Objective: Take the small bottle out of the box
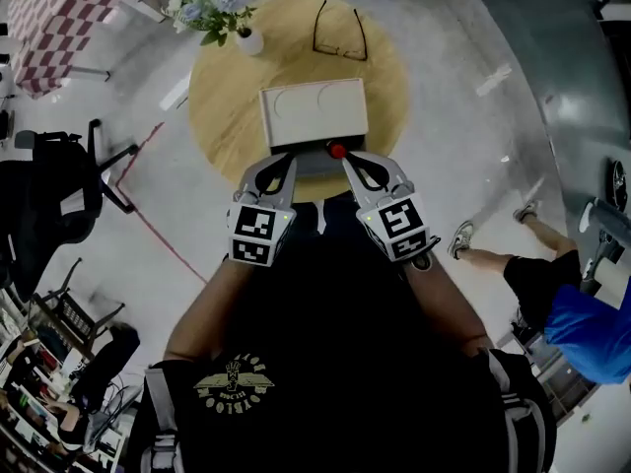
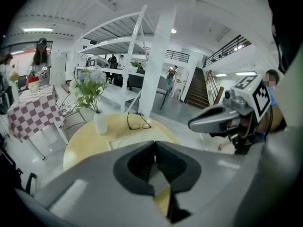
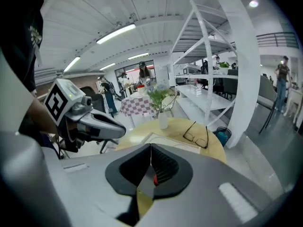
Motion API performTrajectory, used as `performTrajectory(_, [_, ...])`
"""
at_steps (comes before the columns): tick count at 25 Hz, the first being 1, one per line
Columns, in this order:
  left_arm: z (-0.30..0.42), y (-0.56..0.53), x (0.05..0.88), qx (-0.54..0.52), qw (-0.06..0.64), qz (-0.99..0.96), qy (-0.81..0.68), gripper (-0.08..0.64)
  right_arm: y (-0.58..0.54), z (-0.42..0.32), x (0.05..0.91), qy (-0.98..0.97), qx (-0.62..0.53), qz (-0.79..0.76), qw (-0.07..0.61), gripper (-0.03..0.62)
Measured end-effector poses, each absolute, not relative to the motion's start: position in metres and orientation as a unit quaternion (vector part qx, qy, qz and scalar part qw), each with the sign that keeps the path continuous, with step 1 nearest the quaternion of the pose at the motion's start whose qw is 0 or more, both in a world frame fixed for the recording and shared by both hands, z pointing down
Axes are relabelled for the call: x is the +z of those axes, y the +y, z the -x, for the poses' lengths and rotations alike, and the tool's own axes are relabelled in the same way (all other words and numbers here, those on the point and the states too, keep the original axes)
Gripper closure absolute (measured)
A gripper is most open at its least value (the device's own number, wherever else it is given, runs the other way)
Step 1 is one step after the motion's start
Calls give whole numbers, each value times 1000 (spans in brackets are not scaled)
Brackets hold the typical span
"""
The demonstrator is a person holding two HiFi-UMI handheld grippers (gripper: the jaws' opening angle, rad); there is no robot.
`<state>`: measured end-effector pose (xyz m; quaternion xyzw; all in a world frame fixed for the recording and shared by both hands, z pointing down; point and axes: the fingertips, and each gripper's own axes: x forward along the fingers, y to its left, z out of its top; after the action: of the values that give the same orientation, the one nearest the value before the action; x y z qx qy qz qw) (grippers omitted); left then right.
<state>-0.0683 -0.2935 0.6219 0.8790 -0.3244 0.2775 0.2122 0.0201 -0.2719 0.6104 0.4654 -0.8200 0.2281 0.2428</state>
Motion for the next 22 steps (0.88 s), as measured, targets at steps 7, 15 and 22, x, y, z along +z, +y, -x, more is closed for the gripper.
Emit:
performTrajectory(7, [70,-284,654,288,245,-866,-328,560,-258,-18,673,-813,207,-424,340,478])
performTrajectory(15, [85,-271,677,302,265,-853,-333,560,-258,-14,725,-801,212,-412,379,417])
performTrajectory(22, [109,-261,688,309,277,-843,-343,560,-269,-10,748,-786,191,-431,400,417])
